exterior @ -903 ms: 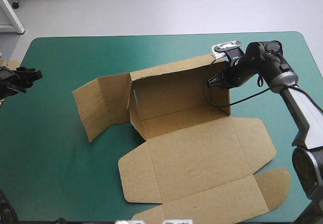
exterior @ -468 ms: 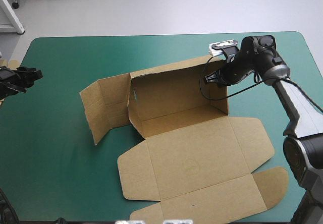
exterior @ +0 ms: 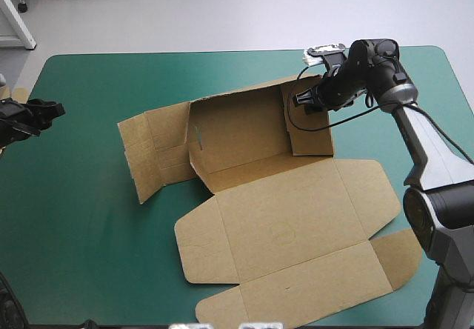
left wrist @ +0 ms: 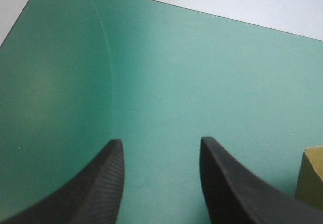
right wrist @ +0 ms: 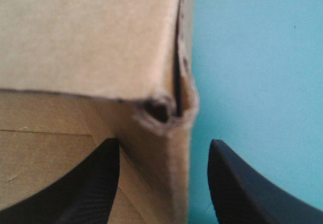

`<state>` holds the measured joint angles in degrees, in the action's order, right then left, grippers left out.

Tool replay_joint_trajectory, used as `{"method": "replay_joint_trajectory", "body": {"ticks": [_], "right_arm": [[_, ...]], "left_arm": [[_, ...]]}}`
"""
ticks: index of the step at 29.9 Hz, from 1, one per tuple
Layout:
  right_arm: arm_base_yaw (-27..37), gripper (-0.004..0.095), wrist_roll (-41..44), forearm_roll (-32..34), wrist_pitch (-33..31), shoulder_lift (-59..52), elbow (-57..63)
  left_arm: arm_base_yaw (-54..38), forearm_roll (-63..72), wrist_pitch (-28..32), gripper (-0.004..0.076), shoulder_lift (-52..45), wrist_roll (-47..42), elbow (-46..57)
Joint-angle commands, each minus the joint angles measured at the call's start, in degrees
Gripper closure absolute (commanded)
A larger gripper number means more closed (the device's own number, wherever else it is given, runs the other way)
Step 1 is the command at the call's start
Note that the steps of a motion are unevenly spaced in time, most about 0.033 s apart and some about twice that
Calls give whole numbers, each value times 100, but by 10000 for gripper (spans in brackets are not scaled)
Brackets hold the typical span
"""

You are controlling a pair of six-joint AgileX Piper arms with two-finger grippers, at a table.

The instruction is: Fold the box

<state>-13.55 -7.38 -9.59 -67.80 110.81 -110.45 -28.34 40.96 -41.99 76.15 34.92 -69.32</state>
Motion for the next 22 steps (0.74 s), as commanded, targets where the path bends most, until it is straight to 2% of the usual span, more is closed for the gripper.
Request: {"method": "replay_joint_trajectory", "body": {"ticks": [1,14,18,22], "right_arm": [[34,389,-29,-29,281,-284,-241],[34,389,-257,115,179,-739,-171],[34,389,-282,168,223,-1141,256],[34,389,-341,130,648,-1699,1080]], "left_arm": [[6,295,215,386,-136,8,-158],[6,462,263,386,-58,121,-158],[6,502,275,386,-39,181,-158],[6,502,286,386,-39,180,-158]]}}
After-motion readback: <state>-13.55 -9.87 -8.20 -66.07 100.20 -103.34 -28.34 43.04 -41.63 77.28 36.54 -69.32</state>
